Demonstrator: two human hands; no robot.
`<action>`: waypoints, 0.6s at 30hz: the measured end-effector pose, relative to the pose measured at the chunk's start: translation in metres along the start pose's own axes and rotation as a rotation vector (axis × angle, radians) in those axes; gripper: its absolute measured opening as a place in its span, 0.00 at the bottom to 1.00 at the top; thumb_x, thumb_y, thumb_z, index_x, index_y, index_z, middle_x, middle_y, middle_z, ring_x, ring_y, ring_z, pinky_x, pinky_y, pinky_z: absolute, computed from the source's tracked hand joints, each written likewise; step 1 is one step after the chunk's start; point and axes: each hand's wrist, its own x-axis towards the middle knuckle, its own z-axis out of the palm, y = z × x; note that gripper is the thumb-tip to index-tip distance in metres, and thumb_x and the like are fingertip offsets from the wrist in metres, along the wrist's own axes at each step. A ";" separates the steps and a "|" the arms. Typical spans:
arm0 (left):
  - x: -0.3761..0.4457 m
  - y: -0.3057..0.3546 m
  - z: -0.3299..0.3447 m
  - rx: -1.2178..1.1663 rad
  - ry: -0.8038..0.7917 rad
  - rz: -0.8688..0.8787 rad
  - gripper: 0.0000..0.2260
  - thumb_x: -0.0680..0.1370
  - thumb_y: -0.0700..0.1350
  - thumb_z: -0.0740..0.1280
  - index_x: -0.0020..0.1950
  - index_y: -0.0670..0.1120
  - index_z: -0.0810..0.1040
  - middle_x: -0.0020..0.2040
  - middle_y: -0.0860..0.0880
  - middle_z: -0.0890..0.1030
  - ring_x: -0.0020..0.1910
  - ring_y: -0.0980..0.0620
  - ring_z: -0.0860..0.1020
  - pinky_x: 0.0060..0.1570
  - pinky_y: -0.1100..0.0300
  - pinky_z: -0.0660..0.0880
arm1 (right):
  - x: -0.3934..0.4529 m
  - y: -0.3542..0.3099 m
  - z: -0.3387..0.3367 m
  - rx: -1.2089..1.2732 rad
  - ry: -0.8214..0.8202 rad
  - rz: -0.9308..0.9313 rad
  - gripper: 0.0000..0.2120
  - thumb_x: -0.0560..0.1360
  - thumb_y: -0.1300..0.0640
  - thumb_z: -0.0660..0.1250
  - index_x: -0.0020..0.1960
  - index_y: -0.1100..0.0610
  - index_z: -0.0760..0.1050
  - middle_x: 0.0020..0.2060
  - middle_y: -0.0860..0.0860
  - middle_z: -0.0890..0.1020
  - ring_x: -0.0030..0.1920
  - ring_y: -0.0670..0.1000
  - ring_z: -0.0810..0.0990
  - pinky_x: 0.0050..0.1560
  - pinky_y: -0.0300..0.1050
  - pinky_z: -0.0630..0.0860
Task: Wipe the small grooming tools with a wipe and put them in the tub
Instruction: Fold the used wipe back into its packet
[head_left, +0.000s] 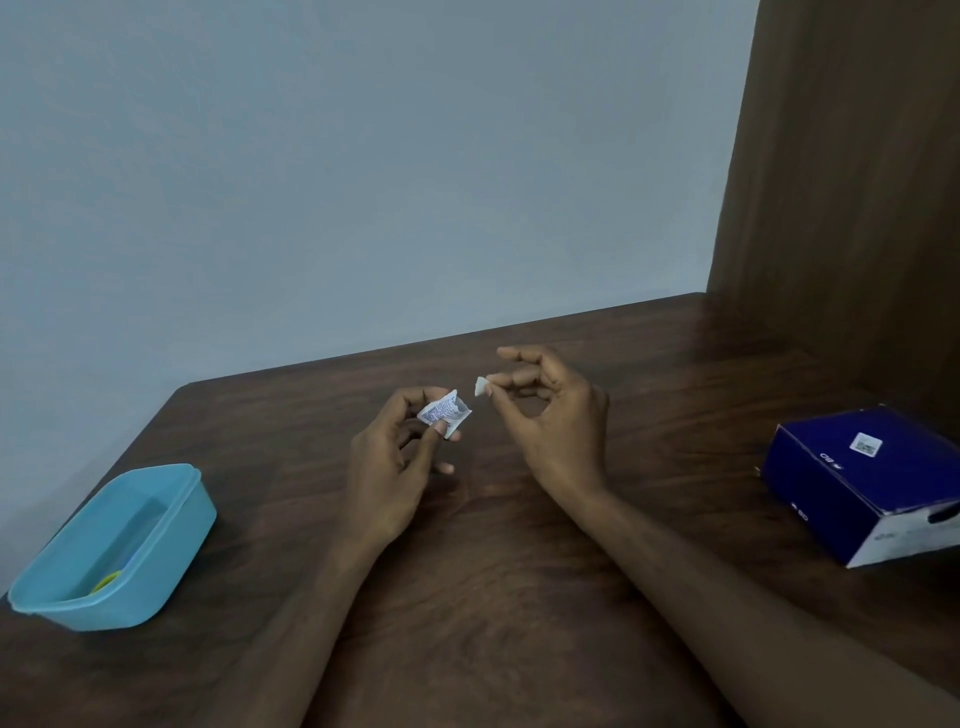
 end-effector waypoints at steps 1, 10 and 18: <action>0.000 0.000 0.000 0.020 0.000 0.004 0.11 0.84 0.38 0.70 0.65 0.48 0.80 0.57 0.52 0.86 0.53 0.51 0.87 0.39 0.53 0.86 | 0.000 -0.001 -0.001 -0.045 0.001 -0.042 0.14 0.74 0.59 0.80 0.58 0.54 0.83 0.45 0.41 0.89 0.49 0.39 0.87 0.54 0.47 0.84; 0.000 0.000 -0.001 0.091 0.000 0.040 0.12 0.82 0.37 0.71 0.63 0.49 0.81 0.55 0.55 0.86 0.50 0.52 0.88 0.37 0.53 0.86 | -0.005 -0.004 0.005 0.020 -0.188 -0.051 0.19 0.75 0.63 0.78 0.64 0.56 0.79 0.43 0.45 0.87 0.46 0.44 0.87 0.49 0.45 0.85; 0.000 -0.002 0.000 0.086 0.008 0.028 0.11 0.83 0.37 0.71 0.63 0.49 0.82 0.55 0.54 0.86 0.49 0.51 0.88 0.37 0.52 0.86 | -0.001 -0.001 -0.001 0.038 -0.282 -0.004 0.18 0.74 0.62 0.80 0.60 0.56 0.79 0.44 0.44 0.88 0.46 0.44 0.88 0.49 0.43 0.85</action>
